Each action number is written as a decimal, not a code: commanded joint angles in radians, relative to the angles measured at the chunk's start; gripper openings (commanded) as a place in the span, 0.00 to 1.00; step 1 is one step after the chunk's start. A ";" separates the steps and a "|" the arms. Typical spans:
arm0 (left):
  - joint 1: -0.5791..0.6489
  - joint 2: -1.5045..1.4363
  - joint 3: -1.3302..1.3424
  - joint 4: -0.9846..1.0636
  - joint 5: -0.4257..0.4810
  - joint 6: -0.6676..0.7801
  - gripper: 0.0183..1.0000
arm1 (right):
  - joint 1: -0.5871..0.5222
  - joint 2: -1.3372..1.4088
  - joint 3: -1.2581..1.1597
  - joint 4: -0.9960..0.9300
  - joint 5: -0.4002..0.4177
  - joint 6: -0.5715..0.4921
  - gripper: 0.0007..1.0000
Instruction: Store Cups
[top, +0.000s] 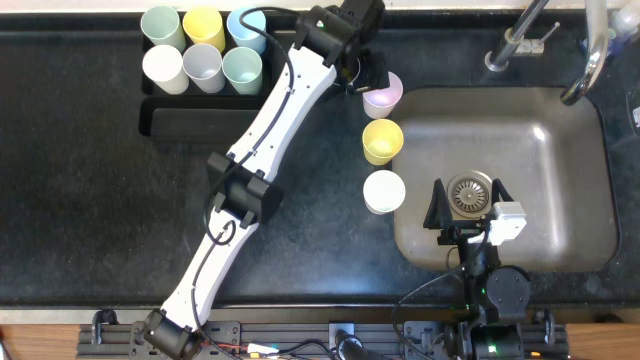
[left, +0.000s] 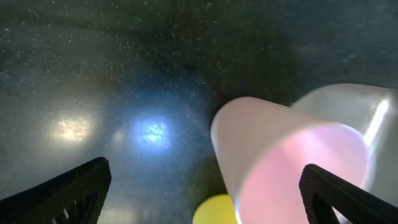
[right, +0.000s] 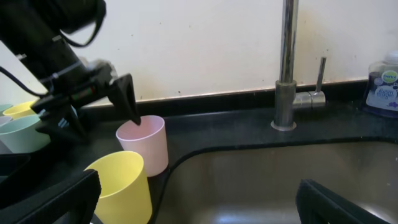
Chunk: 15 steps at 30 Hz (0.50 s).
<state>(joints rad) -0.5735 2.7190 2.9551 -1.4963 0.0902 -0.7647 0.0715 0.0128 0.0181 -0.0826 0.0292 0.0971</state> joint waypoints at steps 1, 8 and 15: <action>0.008 0.025 0.023 0.001 0.013 -0.030 1.00 | -0.006 -0.009 -0.013 0.005 -0.007 0.000 1.00; 0.008 0.025 0.023 0.015 0.001 -0.029 0.38 | -0.006 -0.009 -0.013 0.005 -0.007 0.000 1.00; 0.010 0.021 0.024 0.048 -0.011 -0.026 0.02 | -0.006 -0.009 -0.013 0.005 -0.007 0.000 1.00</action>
<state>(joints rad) -0.5735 2.7369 2.9562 -1.4479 0.0910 -0.7864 0.0715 0.0128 0.0181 -0.0830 0.0292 0.0975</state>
